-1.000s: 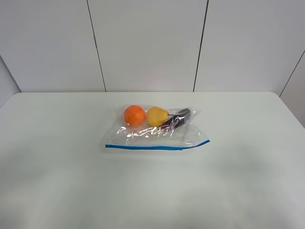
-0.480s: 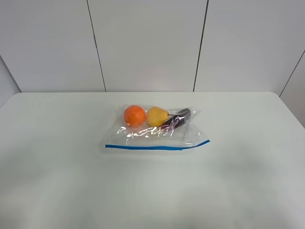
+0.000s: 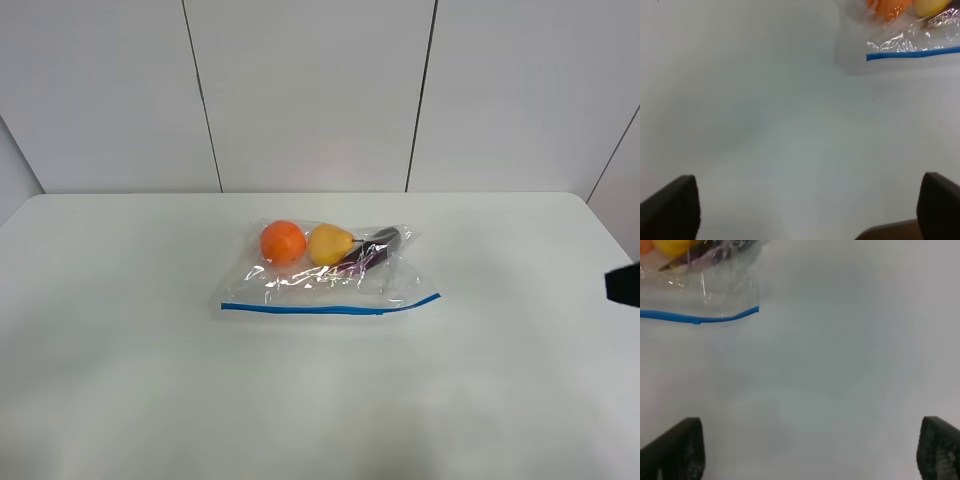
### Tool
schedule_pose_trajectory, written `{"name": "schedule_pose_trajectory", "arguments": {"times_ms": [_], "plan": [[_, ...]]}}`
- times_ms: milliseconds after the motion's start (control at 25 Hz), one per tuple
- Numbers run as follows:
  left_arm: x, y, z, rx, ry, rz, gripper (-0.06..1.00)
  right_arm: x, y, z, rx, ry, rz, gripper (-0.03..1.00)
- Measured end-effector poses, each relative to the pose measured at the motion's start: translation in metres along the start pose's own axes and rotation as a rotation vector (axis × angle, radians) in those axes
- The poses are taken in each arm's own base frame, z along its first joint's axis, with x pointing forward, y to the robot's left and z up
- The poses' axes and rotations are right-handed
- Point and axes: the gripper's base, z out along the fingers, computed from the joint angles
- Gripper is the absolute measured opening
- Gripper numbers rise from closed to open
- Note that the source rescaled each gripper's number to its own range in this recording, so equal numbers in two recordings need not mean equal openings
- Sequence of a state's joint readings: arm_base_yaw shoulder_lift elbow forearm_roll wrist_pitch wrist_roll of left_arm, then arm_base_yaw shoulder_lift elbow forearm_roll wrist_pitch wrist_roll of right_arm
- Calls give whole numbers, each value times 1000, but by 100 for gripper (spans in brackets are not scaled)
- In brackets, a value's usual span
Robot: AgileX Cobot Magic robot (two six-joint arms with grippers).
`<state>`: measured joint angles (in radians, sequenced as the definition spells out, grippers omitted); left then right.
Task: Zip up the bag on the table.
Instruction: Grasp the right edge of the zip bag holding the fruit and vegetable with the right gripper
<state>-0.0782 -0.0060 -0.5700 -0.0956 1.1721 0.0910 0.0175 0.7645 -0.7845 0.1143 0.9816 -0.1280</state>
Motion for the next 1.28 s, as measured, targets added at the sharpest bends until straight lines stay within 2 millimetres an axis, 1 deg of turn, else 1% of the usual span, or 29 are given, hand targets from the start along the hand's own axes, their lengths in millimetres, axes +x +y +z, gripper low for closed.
{"name": "schedule_pose_trajectory", "arguments": {"times_ms": [80, 240, 320, 400, 560, 680, 760, 880, 1080, 1280], "plan": [[0, 0, 0, 0, 0, 0, 100, -23, -2, 17, -19, 52, 18, 92], [0, 0, 0, 0, 0, 0, 100, -62, -5, 65, -65, 181, 65, 92], [0, 0, 0, 0, 0, 0, 100, -76, -6, 91, -89, 240, 89, 92], [0, 0, 0, 0, 0, 0, 100, -90, -7, 113, -113, 268, 103, 92], [0, 0, 0, 0, 0, 0, 100, -109, -7, 161, -178, 326, 129, 92], [0, 0, 0, 0, 0, 0, 100, -113, -5, 193, -242, 377, 140, 91], [0, 0, 0, 0, 0, 0, 100, -111, -3, 209, -299, 423, 153, 91], [0, 0, 0, 0, 0, 0, 100, -102, -3, 234, -393, 487, 185, 91], [0, 0, 0, 0, 0, 0, 100, -88, -9, 267, -517, 536, 247, 91], [0, 0, 0, 0, 0, 0, 100, -70, -7, 298, -609, 588, 278, 91]]}}
